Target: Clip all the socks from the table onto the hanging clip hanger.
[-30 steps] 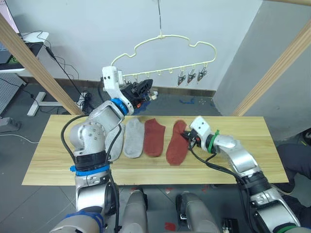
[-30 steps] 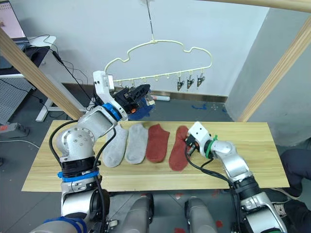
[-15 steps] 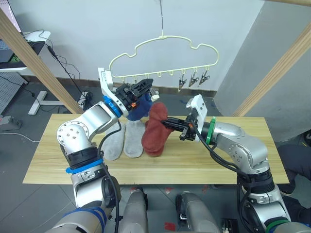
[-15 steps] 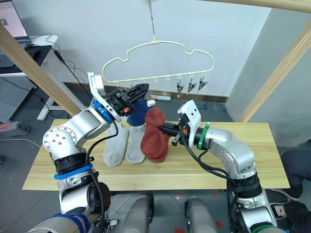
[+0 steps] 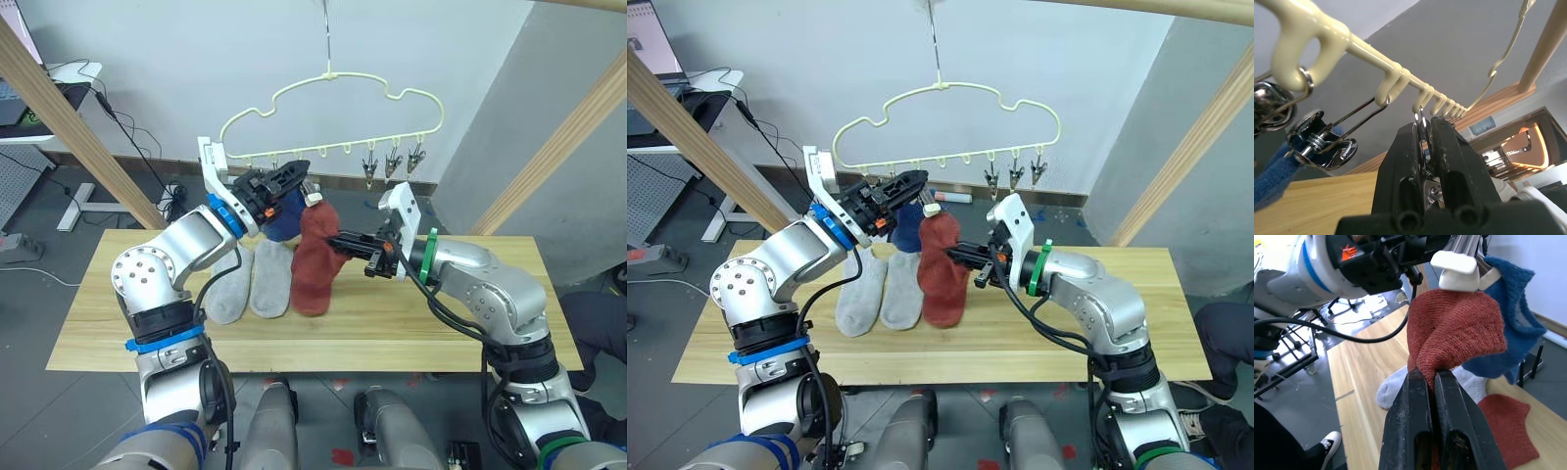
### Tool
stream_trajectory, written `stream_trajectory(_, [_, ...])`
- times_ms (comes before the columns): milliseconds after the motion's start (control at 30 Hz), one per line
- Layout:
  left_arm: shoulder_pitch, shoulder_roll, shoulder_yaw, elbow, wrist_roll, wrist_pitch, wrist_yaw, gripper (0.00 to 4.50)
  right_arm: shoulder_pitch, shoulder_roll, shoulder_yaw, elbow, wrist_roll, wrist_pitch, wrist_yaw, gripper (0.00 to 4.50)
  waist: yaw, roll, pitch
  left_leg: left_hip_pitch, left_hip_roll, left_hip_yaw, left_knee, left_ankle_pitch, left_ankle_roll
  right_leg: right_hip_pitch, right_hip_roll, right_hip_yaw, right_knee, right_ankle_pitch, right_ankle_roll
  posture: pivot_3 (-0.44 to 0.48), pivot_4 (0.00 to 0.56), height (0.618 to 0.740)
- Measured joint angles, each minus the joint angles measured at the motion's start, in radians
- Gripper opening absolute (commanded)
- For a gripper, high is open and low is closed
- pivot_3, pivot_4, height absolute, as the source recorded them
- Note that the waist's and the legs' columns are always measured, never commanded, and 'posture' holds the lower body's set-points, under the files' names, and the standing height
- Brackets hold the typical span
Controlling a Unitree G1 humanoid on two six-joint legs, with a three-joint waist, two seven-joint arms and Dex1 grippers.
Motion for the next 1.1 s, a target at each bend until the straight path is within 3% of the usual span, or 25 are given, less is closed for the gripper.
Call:
stream_trajectory(600, [0.014, 0.042, -0.060, 0.009, -0.017, -0.046, -0.020, 0.07, 0.003, -0.008, -0.008, -0.029, 0.050, 0.027, -0.021, 0.02, -0.001, 0.000, 0.000, 0.000, 0.000, 0.000, -0.001, -0.001, 0.001, 0.000, 0.000, 0.000, -0.002, 0.000, 0.000, 0.047, 0.250, 0.740])
stream_trajectory(1067, [0.038, 0.063, -0.094, -0.010, -0.012, -0.087, -0.041, 0.07, -0.065, 0.041, 0.011, 0.072, 0.025, -0.045, -0.037, 0.02, -0.001, 0.000, 0.000, -0.002, 0.000, 0.000, -0.003, 0.000, 0.001, 0.000, 0.000, 0.000, -0.007, 0.000, 0.000, 0.052, 0.253, 0.740])
stream_trajectory(1100, [0.042, 0.068, -0.102, -0.023, 0.004, -0.095, -0.048, 0.78, -0.065, 0.041, 0.011, 0.076, 0.020, -0.050, -0.038, 0.00, 0.000, 0.000, 0.000, -0.002, 0.000, 0.000, -0.003, 0.000, 0.000, 0.000, 0.000, 0.000, -0.008, 0.000, 0.000, 0.052, 0.253, 0.740])
